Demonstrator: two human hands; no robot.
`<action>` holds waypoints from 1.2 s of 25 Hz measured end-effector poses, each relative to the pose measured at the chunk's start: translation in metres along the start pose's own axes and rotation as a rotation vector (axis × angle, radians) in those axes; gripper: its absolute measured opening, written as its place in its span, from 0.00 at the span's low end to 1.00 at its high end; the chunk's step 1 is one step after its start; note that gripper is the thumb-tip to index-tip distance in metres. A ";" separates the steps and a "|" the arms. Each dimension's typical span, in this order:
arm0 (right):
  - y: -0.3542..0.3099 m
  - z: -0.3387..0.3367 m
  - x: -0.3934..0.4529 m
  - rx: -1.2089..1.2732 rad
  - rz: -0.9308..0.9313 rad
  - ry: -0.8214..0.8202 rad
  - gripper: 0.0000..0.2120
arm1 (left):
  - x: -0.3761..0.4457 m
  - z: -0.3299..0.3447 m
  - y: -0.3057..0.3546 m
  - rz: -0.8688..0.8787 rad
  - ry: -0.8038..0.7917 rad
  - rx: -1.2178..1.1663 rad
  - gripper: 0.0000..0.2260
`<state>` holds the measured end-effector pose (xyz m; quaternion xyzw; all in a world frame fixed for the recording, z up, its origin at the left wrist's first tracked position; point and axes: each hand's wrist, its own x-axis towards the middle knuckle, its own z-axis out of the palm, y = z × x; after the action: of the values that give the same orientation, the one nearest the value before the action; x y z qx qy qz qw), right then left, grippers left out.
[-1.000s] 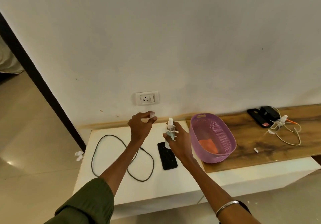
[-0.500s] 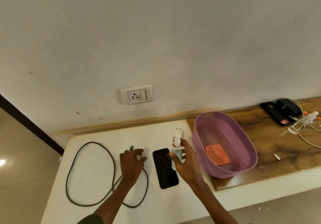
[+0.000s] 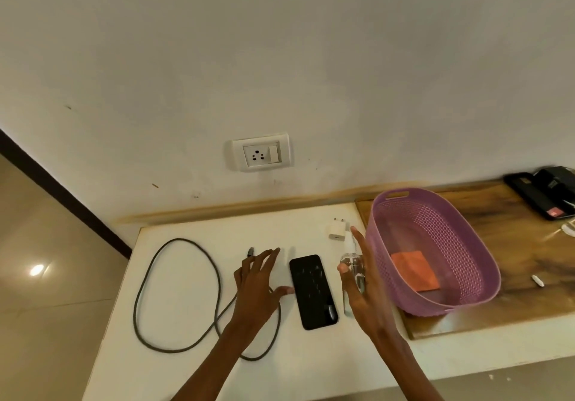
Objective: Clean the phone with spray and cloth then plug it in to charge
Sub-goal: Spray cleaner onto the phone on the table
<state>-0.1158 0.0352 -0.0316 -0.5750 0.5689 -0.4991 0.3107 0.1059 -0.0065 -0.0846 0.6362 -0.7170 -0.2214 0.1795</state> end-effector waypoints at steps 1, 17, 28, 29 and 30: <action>0.002 -0.004 -0.001 -0.024 -0.001 -0.018 0.28 | -0.009 0.003 0.000 0.051 -0.058 -0.019 0.45; 0.057 0.001 -0.017 -0.332 0.145 -0.277 0.32 | 0.015 0.024 0.006 0.253 -0.340 0.167 0.66; 0.065 0.009 -0.007 -0.450 0.142 -0.245 0.32 | 0.015 0.015 0.007 0.229 -0.377 0.145 0.68; 0.066 0.010 -0.007 -0.474 0.173 -0.270 0.31 | 0.014 0.016 0.007 0.233 -0.377 0.144 0.68; 0.068 0.010 -0.007 -0.511 0.212 -0.294 0.29 | 0.014 0.016 0.008 0.235 -0.376 0.145 0.68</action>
<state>-0.1289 0.0290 -0.0996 -0.6380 0.6816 -0.2164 0.2855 0.0888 -0.0179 -0.0944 0.5070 -0.8210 -0.2615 0.0209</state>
